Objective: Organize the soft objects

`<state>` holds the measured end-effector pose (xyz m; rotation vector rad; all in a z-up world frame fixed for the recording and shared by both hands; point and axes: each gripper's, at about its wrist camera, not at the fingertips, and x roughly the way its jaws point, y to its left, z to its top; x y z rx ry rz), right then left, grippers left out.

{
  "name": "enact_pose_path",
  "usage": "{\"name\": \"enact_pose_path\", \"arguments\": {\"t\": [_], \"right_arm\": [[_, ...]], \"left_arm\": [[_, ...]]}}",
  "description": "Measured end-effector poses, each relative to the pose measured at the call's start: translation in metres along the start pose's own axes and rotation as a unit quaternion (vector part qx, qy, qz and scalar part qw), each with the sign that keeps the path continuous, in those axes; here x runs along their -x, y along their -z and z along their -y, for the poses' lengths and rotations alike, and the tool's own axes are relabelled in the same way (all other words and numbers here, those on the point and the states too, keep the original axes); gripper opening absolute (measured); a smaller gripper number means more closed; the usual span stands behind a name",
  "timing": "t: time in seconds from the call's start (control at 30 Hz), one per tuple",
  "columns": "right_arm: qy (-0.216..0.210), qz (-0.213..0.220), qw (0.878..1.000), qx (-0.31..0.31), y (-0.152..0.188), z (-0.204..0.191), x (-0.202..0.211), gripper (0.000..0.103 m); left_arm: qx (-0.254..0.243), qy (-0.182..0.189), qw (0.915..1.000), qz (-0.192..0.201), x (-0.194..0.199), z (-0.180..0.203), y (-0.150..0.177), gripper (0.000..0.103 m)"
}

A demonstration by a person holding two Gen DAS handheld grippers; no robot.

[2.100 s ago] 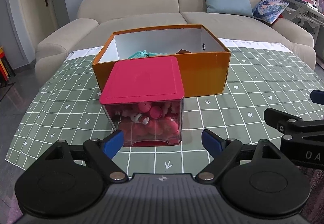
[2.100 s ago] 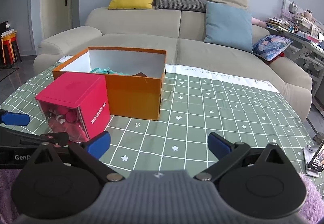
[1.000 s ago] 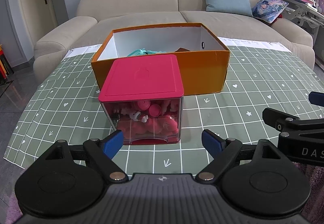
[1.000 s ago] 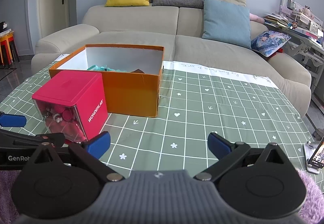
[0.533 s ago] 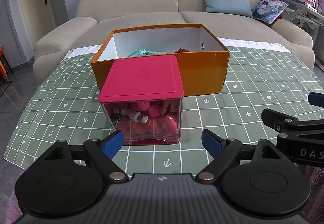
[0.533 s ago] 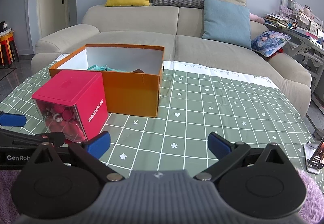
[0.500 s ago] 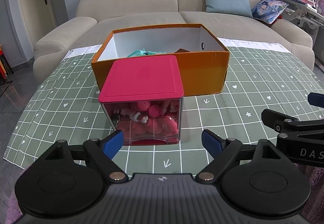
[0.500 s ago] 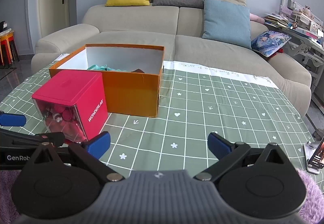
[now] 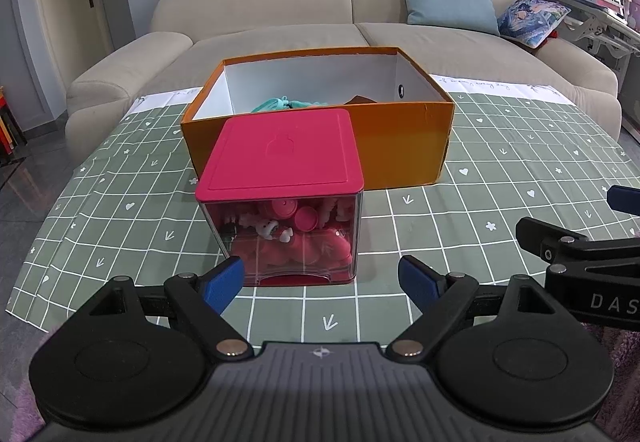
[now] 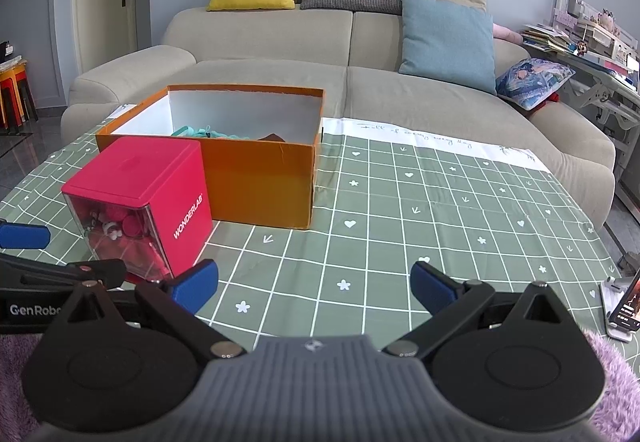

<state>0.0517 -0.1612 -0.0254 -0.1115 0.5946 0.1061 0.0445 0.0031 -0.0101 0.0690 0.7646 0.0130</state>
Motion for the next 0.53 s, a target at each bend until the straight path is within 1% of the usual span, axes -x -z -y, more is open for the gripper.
{"name": "enact_pose_path", "arguments": {"t": [0.53], "right_arm": [[0.001,-0.005,1.000,-0.001,0.0050,-0.0005,-0.0031,0.100]], "left_arm": [[-0.001,0.001,1.0000,0.004,0.0013,0.0017,0.0003,0.102]]}}
